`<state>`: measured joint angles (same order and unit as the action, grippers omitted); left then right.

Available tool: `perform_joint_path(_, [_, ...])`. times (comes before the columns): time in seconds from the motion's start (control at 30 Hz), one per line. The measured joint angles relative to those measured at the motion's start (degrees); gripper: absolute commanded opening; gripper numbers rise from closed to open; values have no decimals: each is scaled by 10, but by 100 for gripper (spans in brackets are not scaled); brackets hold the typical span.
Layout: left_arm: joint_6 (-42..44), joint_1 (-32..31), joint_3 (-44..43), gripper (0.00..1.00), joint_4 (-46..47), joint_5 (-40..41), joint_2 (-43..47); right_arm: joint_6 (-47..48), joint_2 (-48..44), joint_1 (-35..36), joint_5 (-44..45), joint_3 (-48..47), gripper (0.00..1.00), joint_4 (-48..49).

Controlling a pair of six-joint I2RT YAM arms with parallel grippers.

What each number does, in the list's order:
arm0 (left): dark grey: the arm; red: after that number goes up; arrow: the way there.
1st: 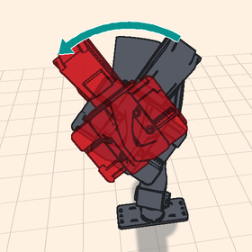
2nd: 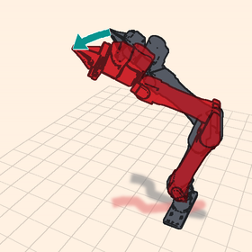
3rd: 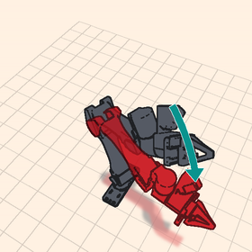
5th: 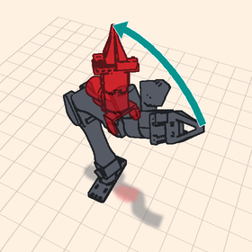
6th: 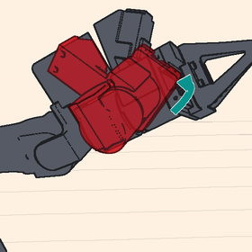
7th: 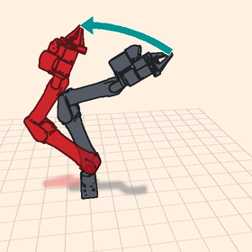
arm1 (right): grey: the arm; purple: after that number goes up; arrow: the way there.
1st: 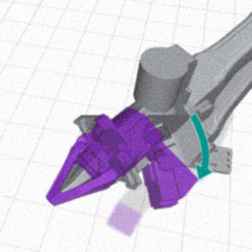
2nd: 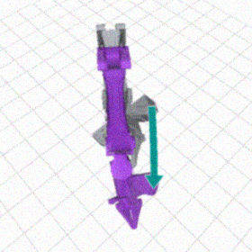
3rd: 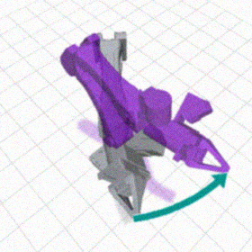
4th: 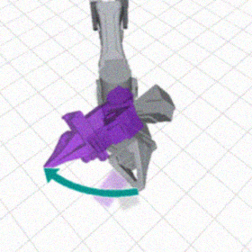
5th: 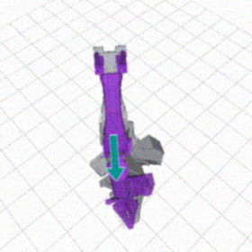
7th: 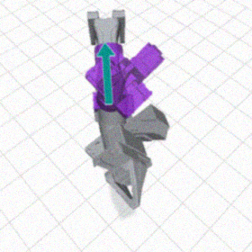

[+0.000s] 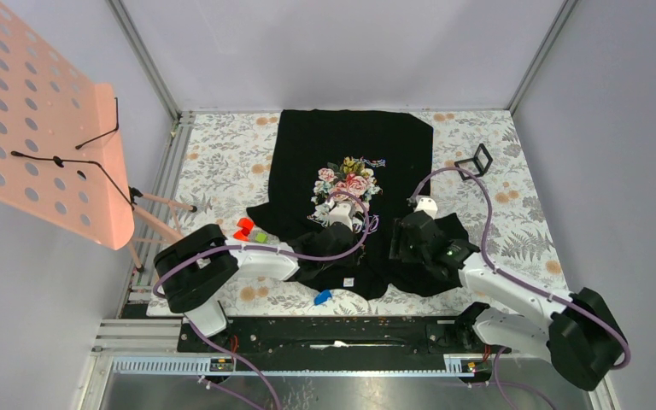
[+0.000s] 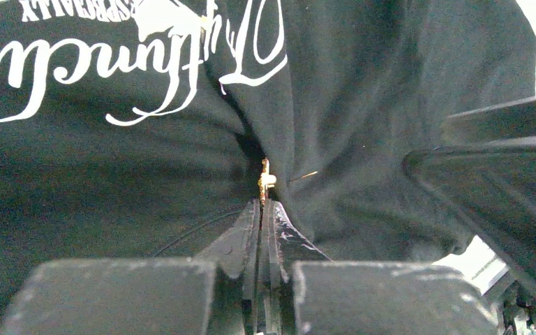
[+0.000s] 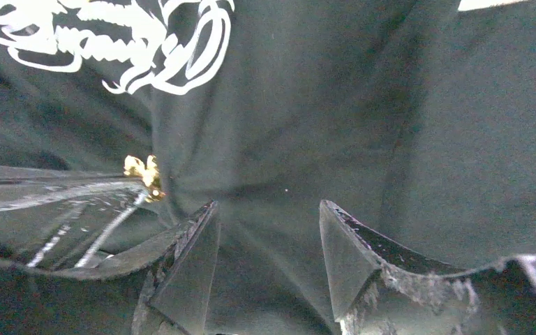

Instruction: Pin the brooch onto the clothing

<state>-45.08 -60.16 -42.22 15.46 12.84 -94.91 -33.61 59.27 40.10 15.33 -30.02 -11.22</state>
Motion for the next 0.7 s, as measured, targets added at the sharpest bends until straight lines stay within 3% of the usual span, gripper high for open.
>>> perform_joint_path(0.37, [1, 7, 22, 0, 30, -15, 7, -3, 110, -5, -83, 15, 48, 99])
perform_joint_path(0.7, [2, 9, 28, 0, 42, -21, 7, 0, 150, -5, -129, 33, 42, 186])
